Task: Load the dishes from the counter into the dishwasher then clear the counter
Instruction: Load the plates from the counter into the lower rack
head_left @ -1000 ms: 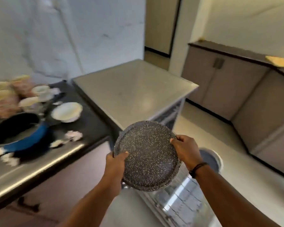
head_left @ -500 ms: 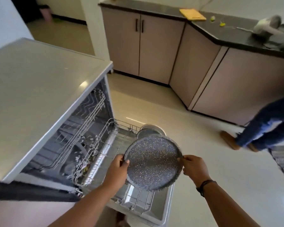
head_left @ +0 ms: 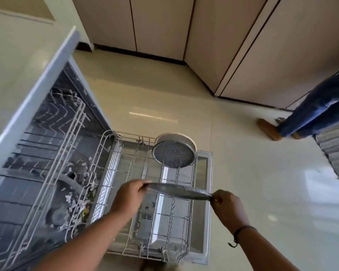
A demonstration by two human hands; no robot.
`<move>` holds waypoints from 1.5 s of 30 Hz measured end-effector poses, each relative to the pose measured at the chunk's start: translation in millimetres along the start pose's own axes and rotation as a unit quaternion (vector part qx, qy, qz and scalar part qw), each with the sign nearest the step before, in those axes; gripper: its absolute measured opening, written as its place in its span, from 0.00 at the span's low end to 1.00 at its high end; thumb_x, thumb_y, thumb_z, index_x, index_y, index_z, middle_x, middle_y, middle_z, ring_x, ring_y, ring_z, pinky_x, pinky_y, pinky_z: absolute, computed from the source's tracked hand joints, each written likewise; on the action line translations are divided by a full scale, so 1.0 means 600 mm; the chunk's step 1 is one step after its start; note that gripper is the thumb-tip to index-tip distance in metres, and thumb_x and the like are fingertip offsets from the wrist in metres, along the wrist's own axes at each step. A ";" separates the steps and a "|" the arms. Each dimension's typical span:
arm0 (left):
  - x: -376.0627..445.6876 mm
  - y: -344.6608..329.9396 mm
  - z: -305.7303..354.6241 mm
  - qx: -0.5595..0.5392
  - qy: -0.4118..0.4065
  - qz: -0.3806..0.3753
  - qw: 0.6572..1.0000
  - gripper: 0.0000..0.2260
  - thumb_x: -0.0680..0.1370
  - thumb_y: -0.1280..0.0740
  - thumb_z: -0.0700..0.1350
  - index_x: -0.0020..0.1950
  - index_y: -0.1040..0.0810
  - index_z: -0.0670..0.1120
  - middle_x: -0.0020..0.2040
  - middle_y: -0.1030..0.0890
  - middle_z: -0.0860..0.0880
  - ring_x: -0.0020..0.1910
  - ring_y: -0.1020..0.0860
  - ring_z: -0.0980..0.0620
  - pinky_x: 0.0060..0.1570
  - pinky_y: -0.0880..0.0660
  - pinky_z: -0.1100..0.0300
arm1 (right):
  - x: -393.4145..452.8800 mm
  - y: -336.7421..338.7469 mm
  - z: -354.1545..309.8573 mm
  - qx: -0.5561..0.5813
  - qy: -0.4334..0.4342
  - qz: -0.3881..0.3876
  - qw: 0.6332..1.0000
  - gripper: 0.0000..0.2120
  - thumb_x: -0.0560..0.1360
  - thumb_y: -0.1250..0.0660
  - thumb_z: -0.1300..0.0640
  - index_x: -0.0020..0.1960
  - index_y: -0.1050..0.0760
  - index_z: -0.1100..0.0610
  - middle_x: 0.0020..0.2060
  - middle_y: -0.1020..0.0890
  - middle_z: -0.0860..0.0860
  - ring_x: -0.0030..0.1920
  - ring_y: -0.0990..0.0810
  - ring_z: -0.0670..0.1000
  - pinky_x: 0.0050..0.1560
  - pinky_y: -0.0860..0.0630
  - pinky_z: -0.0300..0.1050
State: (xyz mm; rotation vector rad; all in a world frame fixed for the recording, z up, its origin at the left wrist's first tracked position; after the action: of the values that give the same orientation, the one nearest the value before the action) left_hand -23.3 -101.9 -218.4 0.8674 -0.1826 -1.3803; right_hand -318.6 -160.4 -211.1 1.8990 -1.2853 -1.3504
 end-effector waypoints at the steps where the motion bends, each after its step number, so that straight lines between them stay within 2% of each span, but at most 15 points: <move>1: 0.029 -0.005 -0.008 0.003 -0.004 0.005 1.000 0.11 0.76 0.30 0.40 0.58 0.18 0.48 0.47 0.15 0.48 0.28 0.26 0.66 0.27 0.31 0.75 | 0.025 -0.010 -0.001 -0.003 0.000 0.003 1.000 0.05 0.74 0.34 0.56 0.40 0.23 0.52 0.35 0.23 0.49 0.37 0.25 0.53 0.33 0.33 0.41; 4: 0.116 -0.017 -0.025 0.010 0.000 0.027 1.000 0.11 0.76 0.30 0.42 0.57 0.18 0.46 0.42 0.16 0.49 0.27 0.28 0.63 0.24 0.33 0.74 | 0.112 -0.033 -0.009 -0.001 0.015 0.025 1.000 0.04 0.74 0.35 0.58 0.42 0.22 0.54 0.39 0.19 0.55 0.41 0.22 0.59 0.38 0.29 0.45; 6: 0.174 -0.030 -0.038 0.017 0.006 0.046 0.999 0.11 0.76 0.31 0.43 0.59 0.19 0.46 0.38 0.20 0.50 0.26 0.29 0.60 0.23 0.34 0.73 | 0.174 -0.051 -0.012 0.002 0.025 0.041 0.999 0.04 0.74 0.35 0.60 0.45 0.20 0.56 0.42 0.18 0.58 0.43 0.21 0.61 0.39 0.30 0.45; 8: 0.225 -0.040 -0.049 0.010 0.008 0.069 0.998 0.11 0.76 0.31 0.43 0.59 0.19 0.45 0.39 0.20 0.50 0.27 0.28 0.58 0.24 0.34 0.73 | 0.231 -0.071 -0.013 -0.004 0.031 0.048 0.998 0.06 0.74 0.35 0.60 0.47 0.20 0.57 0.44 0.18 0.59 0.44 0.21 0.62 0.39 0.33 0.43; 10: 0.268 -0.048 -0.063 0.003 0.014 0.085 0.996 0.12 0.76 0.30 0.43 0.59 0.19 0.45 0.42 0.19 0.50 0.33 0.25 0.53 0.26 0.36 0.74 | 0.275 -0.087 -0.017 -0.010 0.037 0.049 0.998 0.06 0.75 0.36 0.60 0.47 0.20 0.57 0.44 0.17 0.60 0.45 0.20 0.62 0.39 0.35 0.42; 12: 0.304 -0.060 -0.081 -0.003 0.025 0.091 0.995 0.12 0.75 0.30 0.43 0.58 0.19 0.44 0.45 0.18 0.49 0.40 0.23 0.51 0.30 0.33 0.68 | 0.311 -0.104 -0.019 -0.015 0.047 0.050 0.998 0.07 0.75 0.37 0.60 0.46 0.20 0.57 0.44 0.18 0.59 0.44 0.21 0.61 0.39 0.36 0.41; 15: 0.339 -0.075 -0.104 -0.002 0.037 0.083 0.996 0.11 0.75 0.30 0.43 0.56 0.18 0.43 0.44 0.19 0.49 0.40 0.24 0.52 0.28 0.35 0.74 | 0.346 -0.121 -0.023 -0.038 0.058 0.055 0.996 0.08 0.75 0.39 0.59 0.46 0.21 0.56 0.42 0.19 0.57 0.44 0.22 0.59 0.39 0.38 0.40; 16: 0.347 -0.078 -0.111 0.003 0.041 0.083 0.996 0.11 0.75 0.30 0.43 0.56 0.18 0.43 0.44 0.19 0.49 0.41 0.24 0.53 0.29 0.35 0.73 | 0.355 -0.125 -0.022 -0.041 0.060 0.057 0.996 0.08 0.76 0.39 0.59 0.47 0.21 0.57 0.40 0.20 0.56 0.43 0.23 0.58 0.39 0.38 0.40; 20: 0.363 -0.085 -0.131 -0.014 0.062 0.094 0.994 0.14 0.74 0.29 0.43 0.59 0.20 0.41 0.53 0.17 0.44 0.46 0.23 0.52 0.44 0.32 0.66 | 0.375 -0.142 -0.023 -0.047 0.075 0.051 0.995 0.08 0.77 0.39 0.59 0.46 0.21 0.57 0.35 0.27 0.51 0.38 0.30 0.54 0.39 0.38 0.40; 24: 0.370 -0.093 -0.142 -0.032 0.073 0.088 0.993 0.14 0.74 0.28 0.43 0.58 0.20 0.41 0.54 0.17 0.43 0.49 0.21 0.49 0.50 0.29 0.62 | 0.390 -0.150 -0.017 -0.038 0.073 0.041 0.996 0.08 0.74 0.40 0.61 0.45 0.22 0.56 0.34 0.26 0.51 0.38 0.30 0.55 0.39 0.37 0.41; 28: 0.371 -0.106 -0.151 -0.026 0.075 0.075 0.994 0.14 0.74 0.28 0.43 0.58 0.20 0.42 0.54 0.18 0.45 0.49 0.22 0.51 0.47 0.30 0.63 | 0.391 -0.163 -0.002 -0.044 0.062 0.037 0.996 0.09 0.75 0.40 0.61 0.46 0.21 0.55 0.36 0.26 0.50 0.39 0.29 0.54 0.39 0.36 0.41; 32: 0.369 -0.132 -0.172 -0.016 0.097 0.053 0.994 0.13 0.74 0.28 0.44 0.58 0.19 0.43 0.54 0.17 0.45 0.48 0.22 0.52 0.44 0.30 0.64 | 0.393 -0.197 0.011 -0.106 0.046 -0.010 0.993 0.11 0.78 0.43 0.59 0.49 0.22 0.56 0.38 0.23 0.53 0.38 0.26 0.54 0.39 0.31 0.42; 35: 0.365 -0.152 -0.188 -0.016 0.105 0.036 0.994 0.13 0.75 0.29 0.46 0.58 0.20 0.44 0.53 0.17 0.45 0.49 0.21 0.49 0.47 0.29 0.62 | 0.396 -0.216 0.018 -0.107 0.025 -0.015 0.994 0.12 0.78 0.44 0.61 0.51 0.21 0.58 0.42 0.20 0.55 0.37 0.25 0.54 0.38 0.30 0.43; 40: 0.365 -0.168 -0.188 -0.034 0.119 0.049 0.991 0.15 0.75 0.29 0.46 0.61 0.21 0.43 0.54 0.18 0.46 0.50 0.21 0.49 0.49 0.28 0.61 | 0.403 -0.220 0.022 -0.104 0.008 -0.009 0.994 0.12 0.77 0.45 0.62 0.51 0.23 0.59 0.41 0.22 0.55 0.39 0.26 0.55 0.39 0.30 0.44; 45: 0.355 -0.186 -0.167 0.005 0.128 -0.034 0.991 0.20 0.76 0.31 0.44 0.67 0.27 0.42 0.59 0.21 0.43 0.57 0.23 0.44 0.58 0.27 0.54 | 0.410 -0.207 0.020 -0.076 0.007 -0.027 0.997 0.12 0.75 0.43 0.63 0.53 0.24 0.58 0.43 0.23 0.53 0.43 0.25 0.54 0.42 0.30 0.44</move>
State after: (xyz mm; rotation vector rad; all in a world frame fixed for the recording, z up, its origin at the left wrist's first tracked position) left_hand -2.4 -244.8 -435.3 1.0583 0.0371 -1.3180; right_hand -259.6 -320.9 -427.1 1.8474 -1.0989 -1.4173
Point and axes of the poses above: each hand's wrist, its own x-axis towards the middle knuckle, its own y-axis out of the back of the hand, z = x × y, the point moved 7 cm from there along x, towards the middle knuckle
